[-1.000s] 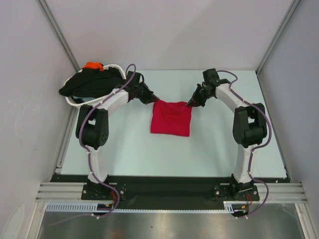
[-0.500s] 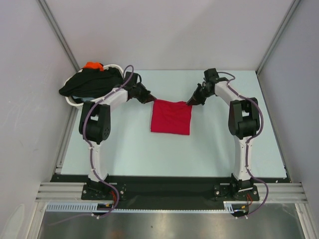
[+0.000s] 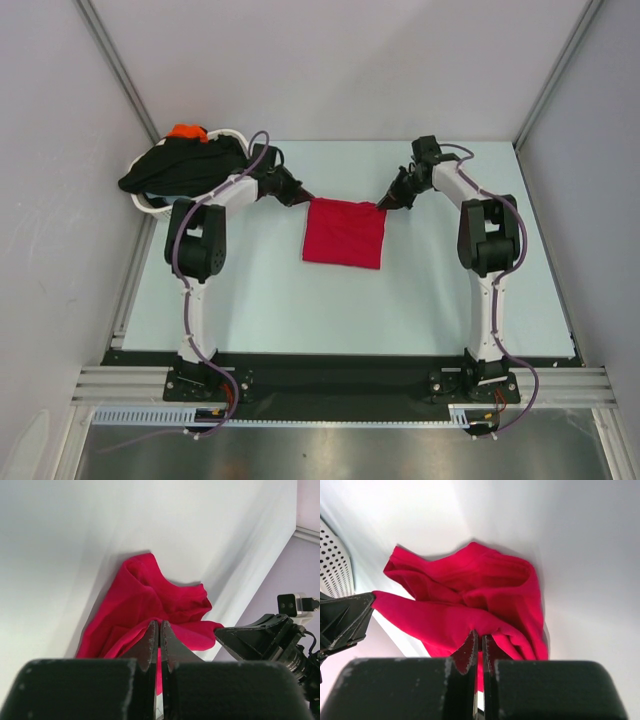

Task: Fold and stack the t-shirts
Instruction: Fold the tshirt

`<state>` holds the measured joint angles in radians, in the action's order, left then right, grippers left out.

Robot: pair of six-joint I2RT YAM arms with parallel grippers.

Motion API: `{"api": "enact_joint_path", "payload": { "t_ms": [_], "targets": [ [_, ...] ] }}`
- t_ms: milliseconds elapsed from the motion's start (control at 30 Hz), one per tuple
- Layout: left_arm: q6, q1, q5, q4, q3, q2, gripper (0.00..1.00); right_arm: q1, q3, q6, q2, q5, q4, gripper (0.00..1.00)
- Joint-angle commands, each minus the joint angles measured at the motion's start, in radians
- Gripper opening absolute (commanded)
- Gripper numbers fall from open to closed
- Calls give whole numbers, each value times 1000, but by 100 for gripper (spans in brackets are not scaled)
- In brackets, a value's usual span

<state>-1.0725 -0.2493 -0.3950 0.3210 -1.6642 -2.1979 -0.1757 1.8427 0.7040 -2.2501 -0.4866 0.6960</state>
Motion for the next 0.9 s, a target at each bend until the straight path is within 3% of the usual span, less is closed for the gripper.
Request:
{"api": "enact_joint_path", "payload": {
  "t_ms": [0,100,167,233,367,433,533,600,667,700,767,867],
  "targets": [
    [-9,21,-1,-31,-49,-9,0,16,72,2,-32,22,22,2],
    [0,24,7,-25,-61,-19,0,19,104,-9,-51,39,33,3],
    [34,22,19,10,-94,-28,0,27,119,-14,-62,52,48,8],
    [78,22,44,38,-115,-29,8,34,153,-24,-74,72,80,27],
    [189,18,88,105,-199,0,47,76,274,-133,-63,152,177,38],
    [279,13,146,163,-221,39,49,99,293,-228,-33,223,211,47],
    [385,-11,196,168,-177,141,51,97,230,-271,52,165,160,52],
    [423,-34,161,121,-82,190,47,73,56,-244,152,32,-4,53],
    [442,-56,20,-21,45,253,38,41,-181,-163,234,-73,-184,53],
    [428,-64,-10,-58,79,266,36,29,-239,-129,280,-101,-360,52],
    [410,-85,-94,-169,160,280,36,-7,-322,-10,277,-177,-473,52],
    [339,-94,-169,-298,217,256,35,-34,-352,133,210,-256,-673,39]
  ]
}}
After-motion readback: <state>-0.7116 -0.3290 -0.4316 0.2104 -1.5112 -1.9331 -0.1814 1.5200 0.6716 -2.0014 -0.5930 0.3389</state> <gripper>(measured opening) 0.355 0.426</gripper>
